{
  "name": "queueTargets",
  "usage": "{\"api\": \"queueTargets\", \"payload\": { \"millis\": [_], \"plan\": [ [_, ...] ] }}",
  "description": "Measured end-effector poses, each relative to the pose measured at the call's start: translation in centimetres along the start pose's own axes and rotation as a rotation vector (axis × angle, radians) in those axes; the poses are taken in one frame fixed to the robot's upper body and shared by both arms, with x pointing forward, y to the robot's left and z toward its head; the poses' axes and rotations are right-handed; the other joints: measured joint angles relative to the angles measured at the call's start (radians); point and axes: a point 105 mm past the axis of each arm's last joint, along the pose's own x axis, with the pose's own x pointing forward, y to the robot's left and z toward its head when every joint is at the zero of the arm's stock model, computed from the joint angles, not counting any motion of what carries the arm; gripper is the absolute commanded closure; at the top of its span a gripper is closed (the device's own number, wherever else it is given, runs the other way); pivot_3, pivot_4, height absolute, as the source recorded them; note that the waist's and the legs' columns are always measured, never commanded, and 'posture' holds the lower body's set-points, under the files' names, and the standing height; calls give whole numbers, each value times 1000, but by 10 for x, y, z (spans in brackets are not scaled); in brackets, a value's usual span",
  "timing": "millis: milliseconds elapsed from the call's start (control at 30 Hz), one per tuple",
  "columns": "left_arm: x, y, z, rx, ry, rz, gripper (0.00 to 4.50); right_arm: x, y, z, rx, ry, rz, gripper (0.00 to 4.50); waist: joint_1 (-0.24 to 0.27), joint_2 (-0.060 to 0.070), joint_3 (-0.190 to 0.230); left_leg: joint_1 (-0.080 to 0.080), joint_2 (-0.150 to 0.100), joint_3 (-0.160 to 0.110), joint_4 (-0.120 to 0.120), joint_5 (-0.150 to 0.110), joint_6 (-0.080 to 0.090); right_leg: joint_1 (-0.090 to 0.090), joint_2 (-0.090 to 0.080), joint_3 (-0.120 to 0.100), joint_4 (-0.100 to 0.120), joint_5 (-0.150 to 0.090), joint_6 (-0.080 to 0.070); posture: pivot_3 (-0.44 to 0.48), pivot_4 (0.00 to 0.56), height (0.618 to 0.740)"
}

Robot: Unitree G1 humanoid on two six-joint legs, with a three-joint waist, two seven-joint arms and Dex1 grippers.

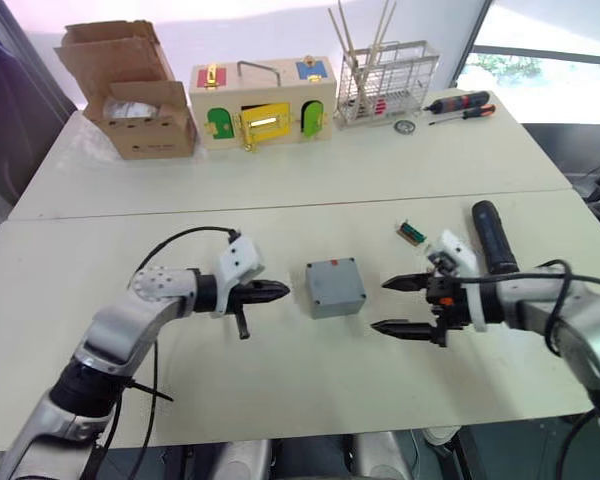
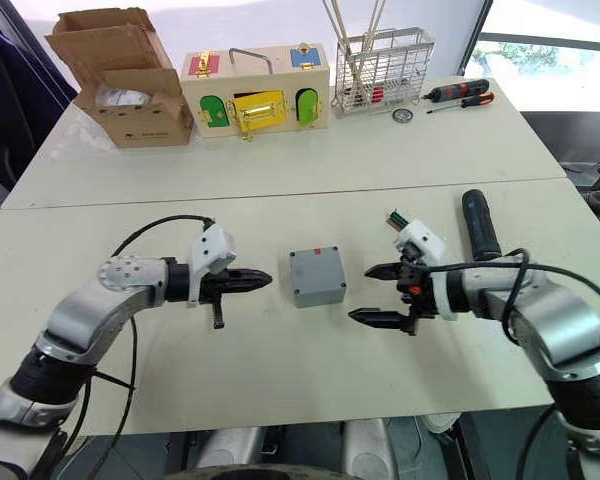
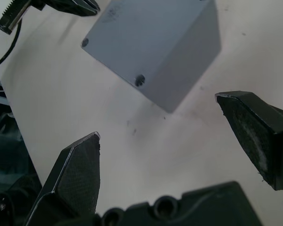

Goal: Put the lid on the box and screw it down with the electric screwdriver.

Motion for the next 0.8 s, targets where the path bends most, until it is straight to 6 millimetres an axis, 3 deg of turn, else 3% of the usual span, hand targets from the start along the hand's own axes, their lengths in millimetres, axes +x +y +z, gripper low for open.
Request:
{"api": "queueTargets", "payload": {
  "millis": [167,433,600,800],
  "plan": [
    [16,9,-9,56,56,0,4500,15,3,-1,20,-32,-3,20,1,0,0,0,0,0,0,1,-1,0,0,0,0,0,0,0,150,739],
    [44,17,14,75,-40,-12,4500,27,22,-12,83,-7,-7,20,-1,0,0,-1,0,0,1,1,-1,0,0,0,0,0,0,0,150,739],
    [51,30,25,98,-66,20,4500,39,38,-4,116,-52,12,20,-1,0,0,-1,-1,0,1,1,-1,0,0,-1,0,0,0,0,150,739],
    [47,38,12,117,-3,39,4500,34,40,2,96,-56,-8,20,-1,0,0,-1,-1,0,1,1,-1,0,0,0,0,0,0,0,150,739]
  ]
}}
